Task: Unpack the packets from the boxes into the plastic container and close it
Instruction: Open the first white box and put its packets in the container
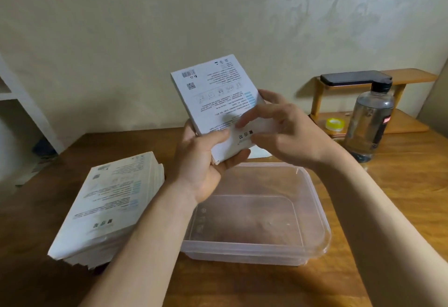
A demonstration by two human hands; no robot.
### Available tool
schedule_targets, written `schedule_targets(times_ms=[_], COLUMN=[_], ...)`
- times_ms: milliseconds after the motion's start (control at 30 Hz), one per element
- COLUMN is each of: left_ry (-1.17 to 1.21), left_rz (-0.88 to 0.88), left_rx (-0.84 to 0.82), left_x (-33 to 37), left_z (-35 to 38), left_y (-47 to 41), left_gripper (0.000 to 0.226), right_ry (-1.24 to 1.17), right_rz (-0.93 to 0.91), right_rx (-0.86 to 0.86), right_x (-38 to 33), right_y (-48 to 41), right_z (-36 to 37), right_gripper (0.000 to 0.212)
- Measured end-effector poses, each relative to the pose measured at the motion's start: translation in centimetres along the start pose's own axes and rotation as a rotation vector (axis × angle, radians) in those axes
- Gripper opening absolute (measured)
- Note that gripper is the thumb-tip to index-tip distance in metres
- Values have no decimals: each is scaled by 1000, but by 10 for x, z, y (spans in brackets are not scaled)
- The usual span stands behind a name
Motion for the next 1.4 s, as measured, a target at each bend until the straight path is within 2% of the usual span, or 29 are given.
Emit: schedule_targets(times_ms=[233, 500, 600, 700, 800, 900, 967, 1067, 1267, 1400], left_ry=[-30, -80, -74, -54, -58, -81, -69, -69, -72, -75], left_rz=[12, 45, 51, 59, 57, 62, 74, 105, 161, 158], left_rx=[34, 84, 134, 162, 160, 157, 164, 193, 252, 256], left_x=[-13, -13, -13, -14, -16, -16, -15, -13, -13, -21], left_z=[-12, -12, -12, -16, -19, -22, -25, -26, -23, -29], left_y=[-14, -13, -13, -16, -20, -23, -25, -29, -42, -45], left_gripper=[55, 53, 49, 49, 51, 53, 52, 52, 47, 53], right_ry=[-66, -26, 138, 191, 212, 106, 98, 220, 283, 294], right_rz=[-16, -17, 188, 418, 483, 537, 523, 478, 367, 312], right_rx=[42, 96, 146, 73, -90, -128, -155, -204, -114, -66], right_x=[25, 26, 28, 34, 40, 54, 63, 76, 102, 117], right_y=[-16, -20, -8, 12, 18, 8, -2, -20, -62, -82], right_z=[13, 22, 22, 28, 41, 39, 40, 46, 41, 36], right_gripper=[19, 15, 30, 36, 48, 60, 68, 77, 57, 52])
Point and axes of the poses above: each hand's wrist, its own y-axis away from the middle knuckle, its own z-axis out of the palm, x = y × z, the point moved 4 cm from there along -y, towards the middle knuckle, and after that the axes turned 7 degrees about -x, right-handed, at the moved point
